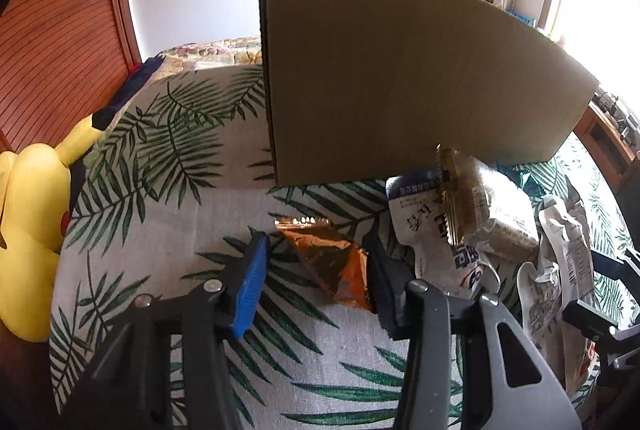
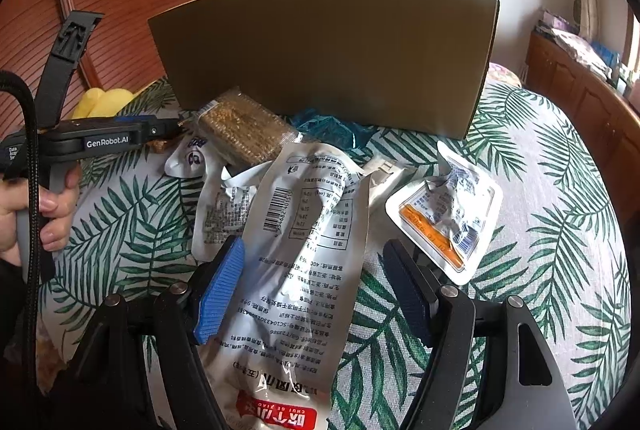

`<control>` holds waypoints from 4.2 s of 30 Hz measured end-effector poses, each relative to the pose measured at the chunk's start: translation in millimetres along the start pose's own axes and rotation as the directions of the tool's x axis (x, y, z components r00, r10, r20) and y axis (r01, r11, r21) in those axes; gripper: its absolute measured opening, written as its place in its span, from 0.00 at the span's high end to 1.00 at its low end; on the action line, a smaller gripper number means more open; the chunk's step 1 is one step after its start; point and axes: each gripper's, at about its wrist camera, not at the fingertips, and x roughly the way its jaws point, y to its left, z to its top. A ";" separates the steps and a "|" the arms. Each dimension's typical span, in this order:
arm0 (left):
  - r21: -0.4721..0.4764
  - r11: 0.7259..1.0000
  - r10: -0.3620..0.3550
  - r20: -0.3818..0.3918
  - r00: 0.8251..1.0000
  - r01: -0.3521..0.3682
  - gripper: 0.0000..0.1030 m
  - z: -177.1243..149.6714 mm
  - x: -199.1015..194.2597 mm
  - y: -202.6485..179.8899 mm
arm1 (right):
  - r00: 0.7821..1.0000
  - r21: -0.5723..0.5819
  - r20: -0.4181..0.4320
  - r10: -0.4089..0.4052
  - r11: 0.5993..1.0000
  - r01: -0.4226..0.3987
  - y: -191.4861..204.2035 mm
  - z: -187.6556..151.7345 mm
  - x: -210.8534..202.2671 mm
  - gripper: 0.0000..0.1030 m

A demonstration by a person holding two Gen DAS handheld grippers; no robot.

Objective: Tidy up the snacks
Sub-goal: 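Grasp the copper foil packet with the left tool while the right tool grasps a white printed bag, then carry the foil packet and white bag over the box and release them inside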

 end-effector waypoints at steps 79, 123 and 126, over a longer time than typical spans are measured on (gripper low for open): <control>0.062 0.998 -0.016 0.157 0.987 0.007 0.76 -9.1 -36.8 -12.3 | 0.987 0.101 -0.037 0.157 0.983 -0.153 -10.8 23.6 18.6 0.66; 0.122 0.983 -0.172 0.329 0.929 0.138 0.78 56.9 -109.5 -34.0 | 0.960 -0.114 0.281 0.009 0.993 0.024 -4.4 103.6 -91.5 0.85; 0.135 0.981 -0.180 0.343 0.922 0.141 0.78 74.3 -110.2 -36.2 | 0.947 -0.132 0.320 0.006 0.990 0.039 -6.8 125.2 -97.3 0.85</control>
